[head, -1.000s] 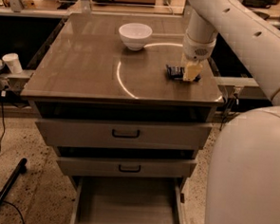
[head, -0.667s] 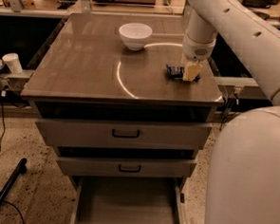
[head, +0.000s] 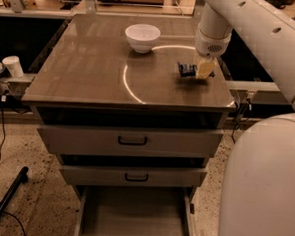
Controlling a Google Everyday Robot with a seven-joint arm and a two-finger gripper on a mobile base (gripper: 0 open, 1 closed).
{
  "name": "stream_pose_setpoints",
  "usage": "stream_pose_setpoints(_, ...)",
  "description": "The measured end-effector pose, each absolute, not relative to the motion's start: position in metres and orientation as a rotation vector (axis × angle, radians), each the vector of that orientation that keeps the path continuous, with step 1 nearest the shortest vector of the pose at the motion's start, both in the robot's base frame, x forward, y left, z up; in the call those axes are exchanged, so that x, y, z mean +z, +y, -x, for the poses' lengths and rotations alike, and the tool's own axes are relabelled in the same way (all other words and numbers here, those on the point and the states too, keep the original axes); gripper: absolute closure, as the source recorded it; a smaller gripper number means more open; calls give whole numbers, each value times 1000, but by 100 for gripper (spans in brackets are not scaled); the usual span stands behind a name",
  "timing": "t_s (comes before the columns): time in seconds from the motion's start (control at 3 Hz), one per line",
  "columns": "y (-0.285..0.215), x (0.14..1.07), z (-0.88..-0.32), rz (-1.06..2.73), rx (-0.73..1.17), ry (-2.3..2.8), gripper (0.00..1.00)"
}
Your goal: Place rxbar blueberry into bottom drawer
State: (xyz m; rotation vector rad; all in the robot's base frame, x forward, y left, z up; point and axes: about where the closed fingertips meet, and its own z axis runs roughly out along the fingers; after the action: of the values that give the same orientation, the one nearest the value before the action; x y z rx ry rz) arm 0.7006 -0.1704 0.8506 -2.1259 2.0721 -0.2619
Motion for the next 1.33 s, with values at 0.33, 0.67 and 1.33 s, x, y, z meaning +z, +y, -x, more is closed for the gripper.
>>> stream_pose_setpoints(0.33, -180, 867, -697, 2091, -304, 2074, 100)
stream_pose_setpoints(0.67, -187, 877, -688, 2061, -332, 2083, 100)
stream_pose_setpoints(1.33, -194, 887, -655, 2009, -343, 2099, 100)
